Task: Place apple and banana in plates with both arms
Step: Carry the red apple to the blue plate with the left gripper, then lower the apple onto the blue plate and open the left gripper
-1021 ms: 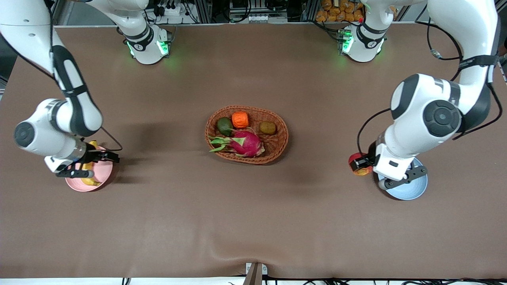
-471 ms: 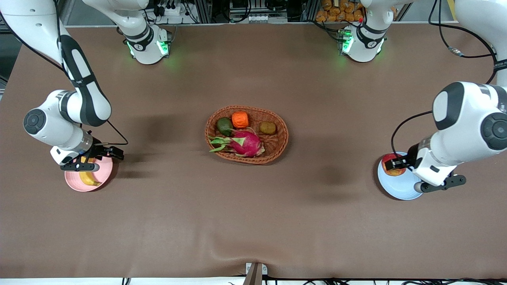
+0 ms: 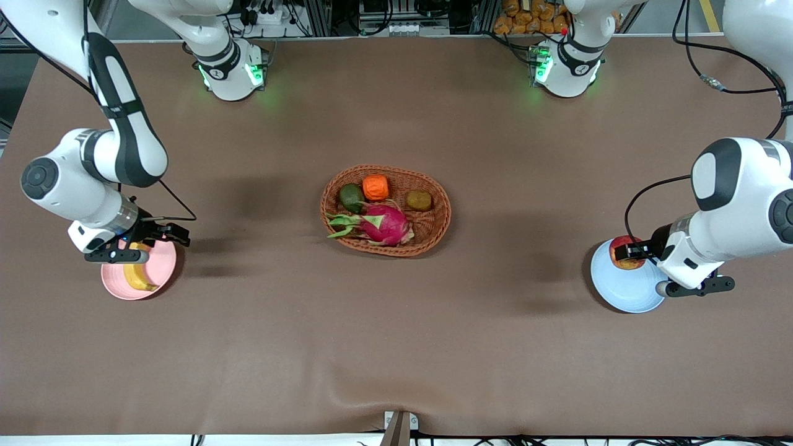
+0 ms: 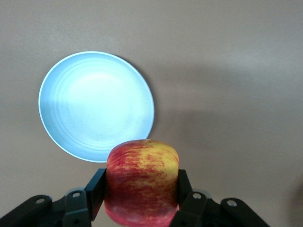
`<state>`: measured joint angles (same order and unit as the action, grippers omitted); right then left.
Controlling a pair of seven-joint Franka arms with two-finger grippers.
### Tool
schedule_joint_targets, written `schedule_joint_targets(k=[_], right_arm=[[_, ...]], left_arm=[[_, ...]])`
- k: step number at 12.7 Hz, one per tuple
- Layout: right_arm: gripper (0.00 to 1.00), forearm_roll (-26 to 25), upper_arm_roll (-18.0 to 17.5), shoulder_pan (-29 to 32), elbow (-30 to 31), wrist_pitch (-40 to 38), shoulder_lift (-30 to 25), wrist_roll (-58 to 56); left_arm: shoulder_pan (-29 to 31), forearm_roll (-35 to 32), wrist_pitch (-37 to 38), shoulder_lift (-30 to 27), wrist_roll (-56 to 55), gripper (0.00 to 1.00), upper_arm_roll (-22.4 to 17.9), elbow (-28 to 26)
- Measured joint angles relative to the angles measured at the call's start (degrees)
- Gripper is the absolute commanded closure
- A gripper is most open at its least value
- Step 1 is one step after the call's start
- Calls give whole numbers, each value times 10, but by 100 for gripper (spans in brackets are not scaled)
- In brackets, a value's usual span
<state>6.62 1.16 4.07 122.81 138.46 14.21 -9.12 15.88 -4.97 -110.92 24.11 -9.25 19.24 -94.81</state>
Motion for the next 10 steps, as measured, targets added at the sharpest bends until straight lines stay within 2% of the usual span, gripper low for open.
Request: schedule_joint_targets(k=[3,6,7,8,9,10], right_arm=[[0,0,0,0,-2,-38,-38,0],[0,0,0,0,-37,-131,-73,0],[0,-2,0,0,-57,-168,-80,0],[0,-8,0,0,-80,-205,-86,0],[0,-15,-1,0,-103,-243,-91,1],[0,-19,-2,-2,-125,-281,-95,9]], left_arm=[[44,6,-54,29,72,100,-1,-35],[67,6,-122,85,128,98,-1,-37],[67,6,-142,101,132,76,-1,-36],[66,6,-158,115,134,31,0,-34],[65,6,-166,127,135,0,1,-30],[64,6,-170,136,135,0,1,-25]])
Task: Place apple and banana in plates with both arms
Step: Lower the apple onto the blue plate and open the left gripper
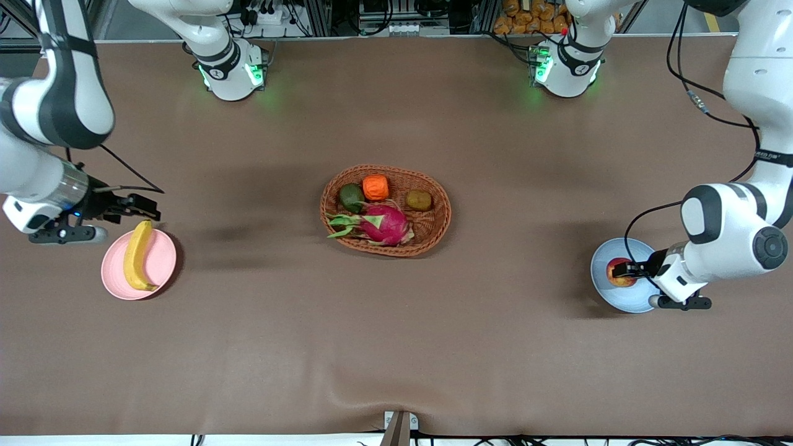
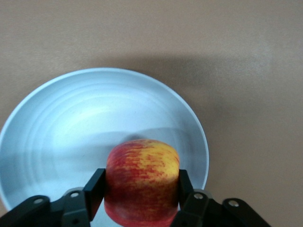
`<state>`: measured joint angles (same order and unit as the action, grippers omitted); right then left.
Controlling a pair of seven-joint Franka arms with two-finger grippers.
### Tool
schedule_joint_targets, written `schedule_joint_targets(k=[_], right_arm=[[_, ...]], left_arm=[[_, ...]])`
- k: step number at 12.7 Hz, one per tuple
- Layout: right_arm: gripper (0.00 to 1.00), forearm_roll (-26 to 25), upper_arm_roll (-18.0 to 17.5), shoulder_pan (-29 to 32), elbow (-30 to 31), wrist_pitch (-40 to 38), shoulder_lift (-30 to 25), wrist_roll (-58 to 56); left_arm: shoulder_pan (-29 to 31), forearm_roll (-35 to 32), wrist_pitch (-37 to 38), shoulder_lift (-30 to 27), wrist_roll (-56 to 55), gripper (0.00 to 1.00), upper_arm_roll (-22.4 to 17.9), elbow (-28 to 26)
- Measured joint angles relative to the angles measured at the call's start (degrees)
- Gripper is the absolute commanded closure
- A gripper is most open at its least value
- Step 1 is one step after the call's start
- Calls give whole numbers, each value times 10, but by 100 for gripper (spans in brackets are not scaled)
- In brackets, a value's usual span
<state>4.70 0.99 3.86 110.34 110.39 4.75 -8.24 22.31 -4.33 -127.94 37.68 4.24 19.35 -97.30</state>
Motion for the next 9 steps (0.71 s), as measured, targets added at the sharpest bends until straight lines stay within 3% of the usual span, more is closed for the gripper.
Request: schedule_joint_targets(k=[4,6,9], right_arm=[[0,-38,-3,-55,-70,-98,-3,90],[0,-57,-3,-73,-93,-108,-3,111],[0,-60,8,-48,-126,-125,-3,111]], left_arm=[[0,0,20,-22,0,0,10,30],[-3,0,95,-77,-13,0,36,53],[-11,0,228,-179,-47,0,63,94]])
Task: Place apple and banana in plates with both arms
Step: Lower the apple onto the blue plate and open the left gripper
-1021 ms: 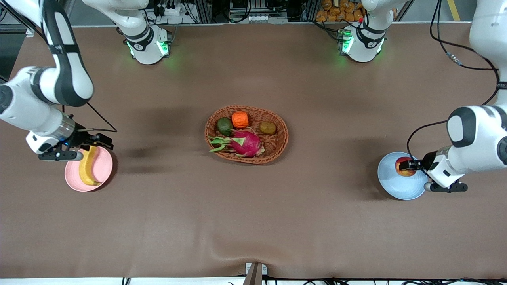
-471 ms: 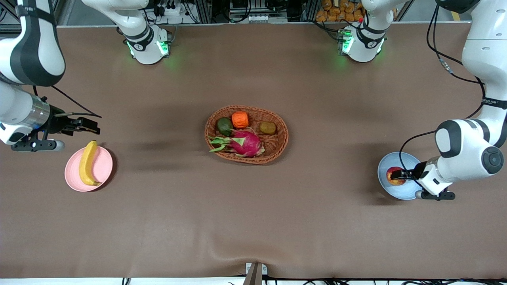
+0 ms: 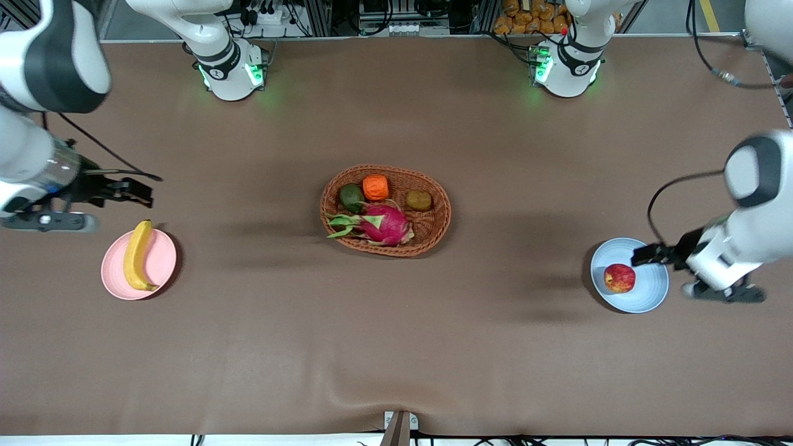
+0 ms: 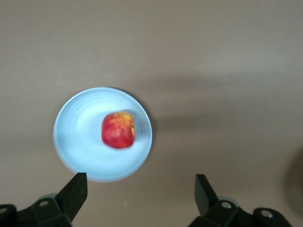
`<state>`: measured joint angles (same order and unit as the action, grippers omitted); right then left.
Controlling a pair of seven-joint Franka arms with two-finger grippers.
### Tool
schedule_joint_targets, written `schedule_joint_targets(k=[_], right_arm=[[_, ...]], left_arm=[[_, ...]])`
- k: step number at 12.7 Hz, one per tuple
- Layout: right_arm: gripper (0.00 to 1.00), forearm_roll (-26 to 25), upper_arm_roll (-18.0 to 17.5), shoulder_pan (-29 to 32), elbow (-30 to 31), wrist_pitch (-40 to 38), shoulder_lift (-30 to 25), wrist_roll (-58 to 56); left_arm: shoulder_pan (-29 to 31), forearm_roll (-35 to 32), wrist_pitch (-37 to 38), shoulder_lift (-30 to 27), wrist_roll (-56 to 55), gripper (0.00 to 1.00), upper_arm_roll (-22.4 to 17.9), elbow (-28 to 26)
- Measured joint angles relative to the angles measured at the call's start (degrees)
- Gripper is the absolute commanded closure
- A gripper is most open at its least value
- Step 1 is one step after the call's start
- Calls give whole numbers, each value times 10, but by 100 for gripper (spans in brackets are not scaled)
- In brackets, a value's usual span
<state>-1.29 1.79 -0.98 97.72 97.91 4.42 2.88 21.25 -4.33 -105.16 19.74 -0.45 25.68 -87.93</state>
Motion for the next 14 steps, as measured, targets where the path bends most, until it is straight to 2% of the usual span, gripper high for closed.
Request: schedule_joint_targets(k=[3,5,9,13,14], right_arm=[[0,0,2,17,-67,-92,-1,-13],[0,0,2,21,-105,-131,-3,-39],[0,30,3,62,-112,-133,-2,-85],[0,34,-4,63,-112,-125,-2,-72],[0,34,-6,57,-112,-119,-3,-58]], left_arm=[[-1,0,92,-68,-30,0,17,33],[-2,0,120,-94,-52,0,27,43],[-2,0,130,-111,-55,0,37,44],[-6,3,146,-146,-63,0,48,48],[-19,4,156,-155,-66,0,38,48]])
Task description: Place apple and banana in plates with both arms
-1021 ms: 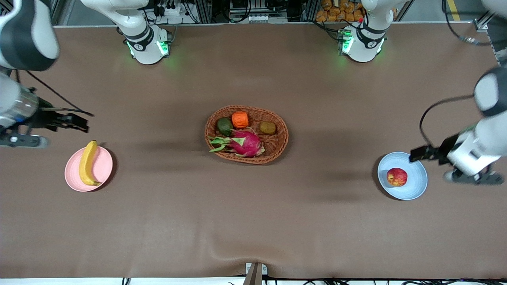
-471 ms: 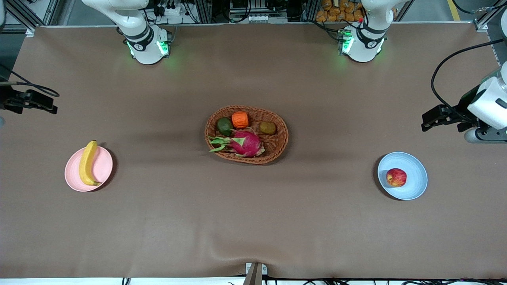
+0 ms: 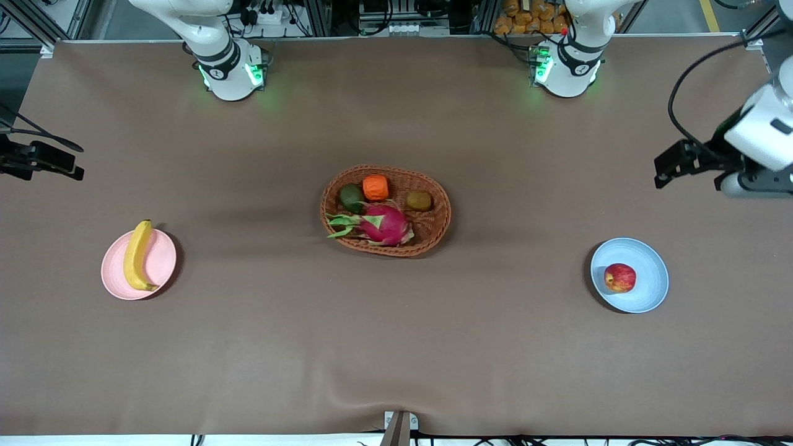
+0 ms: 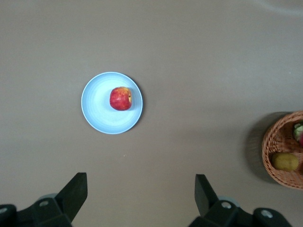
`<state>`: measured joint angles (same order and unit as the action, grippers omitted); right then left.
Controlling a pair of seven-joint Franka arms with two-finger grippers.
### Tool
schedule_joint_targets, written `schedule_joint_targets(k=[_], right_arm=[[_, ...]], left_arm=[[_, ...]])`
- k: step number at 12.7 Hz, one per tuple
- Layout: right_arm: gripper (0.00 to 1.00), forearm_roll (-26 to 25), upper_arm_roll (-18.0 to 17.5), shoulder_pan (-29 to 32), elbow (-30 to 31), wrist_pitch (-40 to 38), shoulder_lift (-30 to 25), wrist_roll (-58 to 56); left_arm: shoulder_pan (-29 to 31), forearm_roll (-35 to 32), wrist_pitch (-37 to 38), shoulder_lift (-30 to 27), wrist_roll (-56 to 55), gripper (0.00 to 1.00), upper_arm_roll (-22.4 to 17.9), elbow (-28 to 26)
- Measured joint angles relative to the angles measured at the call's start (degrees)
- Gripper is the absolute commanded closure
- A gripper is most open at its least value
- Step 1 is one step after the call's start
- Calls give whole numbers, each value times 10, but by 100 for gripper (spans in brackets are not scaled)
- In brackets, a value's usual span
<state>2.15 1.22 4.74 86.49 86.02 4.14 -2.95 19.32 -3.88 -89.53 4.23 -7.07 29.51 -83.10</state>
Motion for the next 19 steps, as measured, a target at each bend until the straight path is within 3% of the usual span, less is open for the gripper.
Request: schedule_joint_targets(k=[3,9,19], right_arm=[[0,-2,-2,-19,0,9,-2,22],[0,-3,5,-11,2,26,-2,23],[0,-3,2,1,2,31,-6,24]], left_arm=[[-119,9,24,-17,-7,0,-122,0],[-248,18,52,-46,-9,0,-271,-20],[-232,18,59,-91,1,0,-264,-75]])
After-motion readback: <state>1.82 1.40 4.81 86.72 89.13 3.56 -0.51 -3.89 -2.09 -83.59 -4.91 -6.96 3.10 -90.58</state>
